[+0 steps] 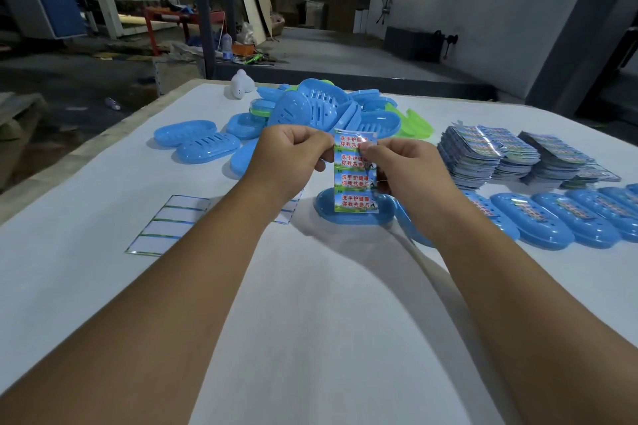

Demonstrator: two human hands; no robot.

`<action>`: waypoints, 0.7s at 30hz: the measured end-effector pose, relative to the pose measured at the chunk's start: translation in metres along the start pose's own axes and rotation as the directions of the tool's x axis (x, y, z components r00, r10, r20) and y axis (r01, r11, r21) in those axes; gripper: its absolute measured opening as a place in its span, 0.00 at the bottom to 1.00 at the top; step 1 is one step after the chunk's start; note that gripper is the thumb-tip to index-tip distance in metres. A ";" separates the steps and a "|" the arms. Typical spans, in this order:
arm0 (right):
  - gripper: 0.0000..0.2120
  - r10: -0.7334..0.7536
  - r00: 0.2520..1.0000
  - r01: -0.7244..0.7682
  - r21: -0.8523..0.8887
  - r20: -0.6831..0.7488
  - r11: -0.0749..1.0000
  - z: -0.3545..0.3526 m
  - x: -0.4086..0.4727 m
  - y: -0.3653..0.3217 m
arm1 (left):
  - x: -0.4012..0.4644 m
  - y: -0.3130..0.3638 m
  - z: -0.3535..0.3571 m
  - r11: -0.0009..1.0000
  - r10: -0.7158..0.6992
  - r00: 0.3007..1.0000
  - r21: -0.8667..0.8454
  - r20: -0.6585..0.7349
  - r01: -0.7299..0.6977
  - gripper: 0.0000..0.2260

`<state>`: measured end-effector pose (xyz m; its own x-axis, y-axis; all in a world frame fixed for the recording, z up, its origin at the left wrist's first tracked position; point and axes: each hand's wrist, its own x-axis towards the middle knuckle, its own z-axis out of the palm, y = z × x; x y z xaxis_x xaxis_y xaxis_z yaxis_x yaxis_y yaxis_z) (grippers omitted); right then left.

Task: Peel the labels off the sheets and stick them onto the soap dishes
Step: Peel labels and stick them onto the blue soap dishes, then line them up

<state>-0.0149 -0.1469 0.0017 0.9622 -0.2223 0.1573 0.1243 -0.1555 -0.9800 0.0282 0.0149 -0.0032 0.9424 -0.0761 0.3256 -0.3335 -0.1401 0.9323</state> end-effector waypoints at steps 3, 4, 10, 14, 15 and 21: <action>0.09 0.013 1.000 -0.013 -0.013 -0.010 1.000 0.000 0.000 0.000 | 0.001 -0.001 0.000 1.000 0.006 1.000 0.013 0.005 -0.006 0.11; 0.09 0.012 1.000 -0.012 -0.018 -0.011 1.000 -0.001 0.001 0.001 | 0.001 -0.001 0.000 1.000 0.009 1.000 0.022 0.006 -0.009 0.11; 0.04 -0.002 0.999 0.001 -0.002 -0.040 1.000 0.000 0.003 0.003 | 0.001 -0.003 0.002 0.998 0.029 0.999 0.061 0.027 -0.031 0.11; 0.09 -0.270 0.947 0.198 -0.346 -0.173 0.917 0.000 0.007 0.009 | 0.000 -0.001 0.003 0.996 0.067 0.997 0.059 0.038 -0.070 0.11; 0.07 -0.308 0.938 0.234 -0.364 -0.159 0.902 0.001 0.006 0.009 | -0.001 -0.001 0.004 0.994 0.081 0.996 0.065 0.045 -0.084 0.11; 0.07 -0.355 0.930 0.296 -0.373 -0.099 0.880 0.006 0.000 0.010 | -0.003 -0.004 0.007 0.983 0.164 0.983 0.070 0.078 -0.169 0.10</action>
<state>-0.0122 -0.1427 -0.0088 0.8265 -0.2467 0.5060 0.3038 -0.5612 -0.7699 0.0265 0.0088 -0.0087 0.8701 -0.1751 0.4607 -0.4892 -0.1944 0.8502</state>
